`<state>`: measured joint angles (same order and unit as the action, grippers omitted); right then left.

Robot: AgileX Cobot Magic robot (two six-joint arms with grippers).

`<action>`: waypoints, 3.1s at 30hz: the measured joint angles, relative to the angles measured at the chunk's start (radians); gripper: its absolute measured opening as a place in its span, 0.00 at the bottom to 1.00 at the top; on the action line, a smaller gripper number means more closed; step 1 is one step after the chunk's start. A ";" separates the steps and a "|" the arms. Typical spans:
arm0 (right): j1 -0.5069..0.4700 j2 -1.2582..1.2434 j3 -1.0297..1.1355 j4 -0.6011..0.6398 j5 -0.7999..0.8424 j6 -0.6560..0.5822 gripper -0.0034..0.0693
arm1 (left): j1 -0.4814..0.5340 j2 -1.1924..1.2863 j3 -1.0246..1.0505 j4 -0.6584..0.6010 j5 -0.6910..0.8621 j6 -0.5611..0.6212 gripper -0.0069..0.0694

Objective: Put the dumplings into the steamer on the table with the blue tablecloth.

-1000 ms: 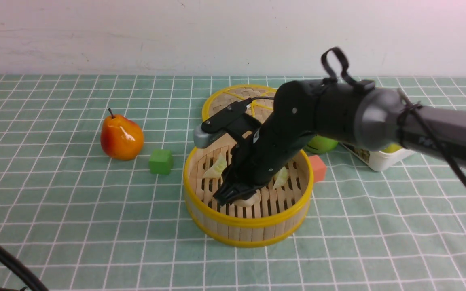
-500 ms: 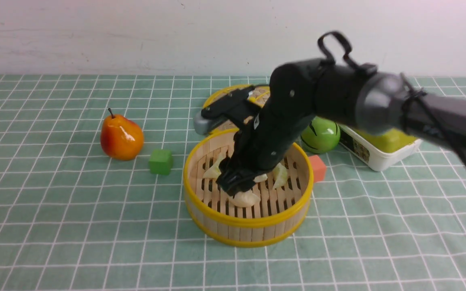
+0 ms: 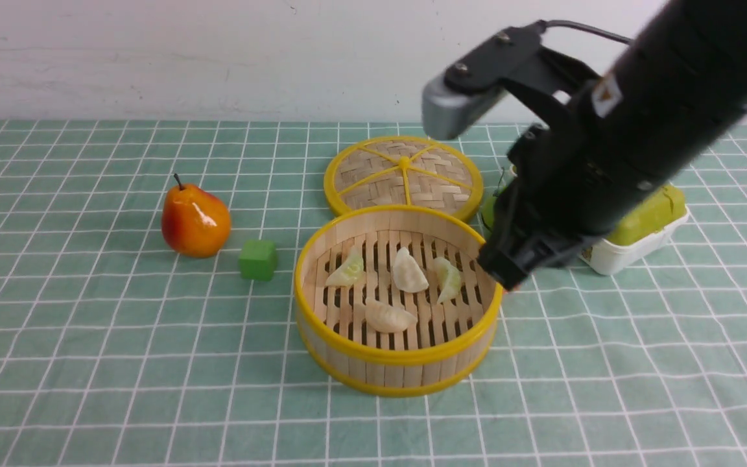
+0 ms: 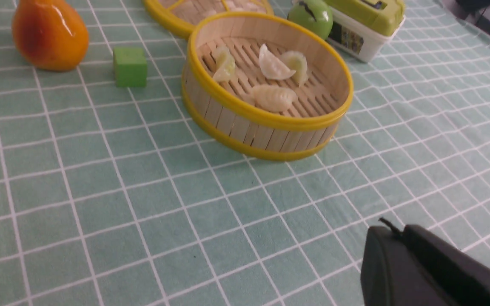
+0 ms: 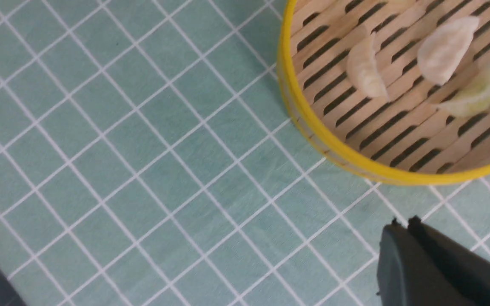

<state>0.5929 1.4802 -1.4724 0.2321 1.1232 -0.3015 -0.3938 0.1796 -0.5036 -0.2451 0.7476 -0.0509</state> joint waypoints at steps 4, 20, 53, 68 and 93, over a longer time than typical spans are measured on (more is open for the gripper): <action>0.000 -0.224 0.227 0.050 -0.174 0.000 0.02 | 0.000 -0.018 0.000 0.030 -0.003 0.000 0.14; 0.000 -0.865 0.698 0.089 -0.686 0.000 0.03 | 0.000 -0.018 0.000 0.041 0.006 0.000 0.14; -0.623 -1.481 1.491 -0.232 -0.838 0.437 0.02 | 0.000 -0.018 0.000 0.041 0.009 0.000 0.19; -0.572 -1.490 1.491 -0.258 -0.747 0.438 0.02 | 0.000 -0.018 0.000 0.041 0.010 0.000 0.20; -0.571 -1.490 1.491 -0.256 -0.747 0.439 0.04 | 0.000 -0.018 0.000 0.041 0.012 0.000 0.24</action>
<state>0.0224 -0.0098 0.0190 -0.0236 0.3762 0.1372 -0.3938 0.1614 -0.5031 -0.2040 0.7596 -0.0509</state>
